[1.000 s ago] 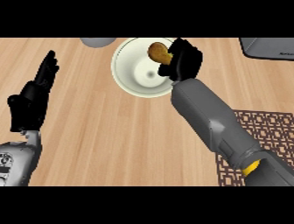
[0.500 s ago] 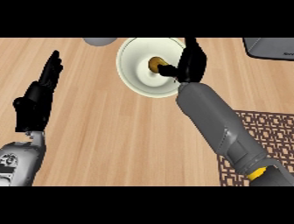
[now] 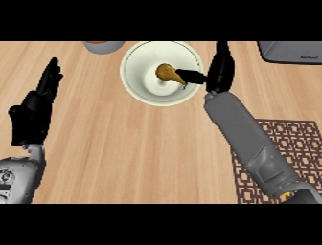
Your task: Pick the pear from the placemat and place it in the bowl
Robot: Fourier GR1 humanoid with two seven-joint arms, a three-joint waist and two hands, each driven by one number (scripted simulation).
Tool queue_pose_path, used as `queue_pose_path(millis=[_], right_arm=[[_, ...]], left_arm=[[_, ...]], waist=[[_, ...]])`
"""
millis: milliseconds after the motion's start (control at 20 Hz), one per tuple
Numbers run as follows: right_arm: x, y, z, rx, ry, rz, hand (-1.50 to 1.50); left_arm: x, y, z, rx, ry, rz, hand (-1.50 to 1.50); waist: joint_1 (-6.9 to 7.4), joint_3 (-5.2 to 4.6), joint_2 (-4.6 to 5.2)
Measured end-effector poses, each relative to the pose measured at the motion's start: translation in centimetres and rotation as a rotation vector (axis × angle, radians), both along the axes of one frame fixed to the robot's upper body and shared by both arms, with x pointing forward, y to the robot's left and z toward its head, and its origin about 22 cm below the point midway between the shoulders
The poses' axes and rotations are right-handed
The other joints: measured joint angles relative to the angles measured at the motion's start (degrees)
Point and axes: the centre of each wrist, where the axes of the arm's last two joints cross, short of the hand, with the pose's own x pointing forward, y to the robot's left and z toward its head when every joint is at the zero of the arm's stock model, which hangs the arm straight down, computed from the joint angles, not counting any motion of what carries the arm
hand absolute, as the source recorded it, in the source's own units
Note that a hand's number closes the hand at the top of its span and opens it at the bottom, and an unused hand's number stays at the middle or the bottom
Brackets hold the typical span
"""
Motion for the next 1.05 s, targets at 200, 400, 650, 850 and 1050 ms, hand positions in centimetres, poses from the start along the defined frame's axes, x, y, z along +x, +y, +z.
queue_pose_path(millis=[200, 400, 650, 850, 1050], right_arm=[[-0.8, -1.7, -1.1, 0.076, -0.016, 0.046, -1.50], [-2.5, -3.3, -1.9, 0.146, -0.051, 0.118, -1.50], [-6.0, -4.5, -3.6, 0.178, -0.055, 0.208, -1.50], [-9.0, -5.4, -4.5, 0.181, -0.061, 0.244, -1.50], [-11.3, -5.0, -5.3, 0.189, -0.075, 0.255, -1.50]], left_arm=[[-0.7, 0.7, -0.4, -0.003, 0.012, 0.022, 0.00], [-0.8, 1.5, -0.2, -0.001, 0.022, 0.044, 0.00], [-1.3, 1.6, -0.7, 0.004, 0.023, 0.052, 0.00], [-1.3, 1.8, -1.0, 0.004, 0.024, 0.046, 0.00], [-1.5, 1.6, -0.8, -0.003, 0.021, 0.045, 0.00]], waist=[[-1.27, -0.06, -0.64], [-2.39, -0.08, -1.08], [-2.91, -0.13, -1.29], [-2.89, -0.13, -1.27], [-2.67, -0.14, -1.21]])
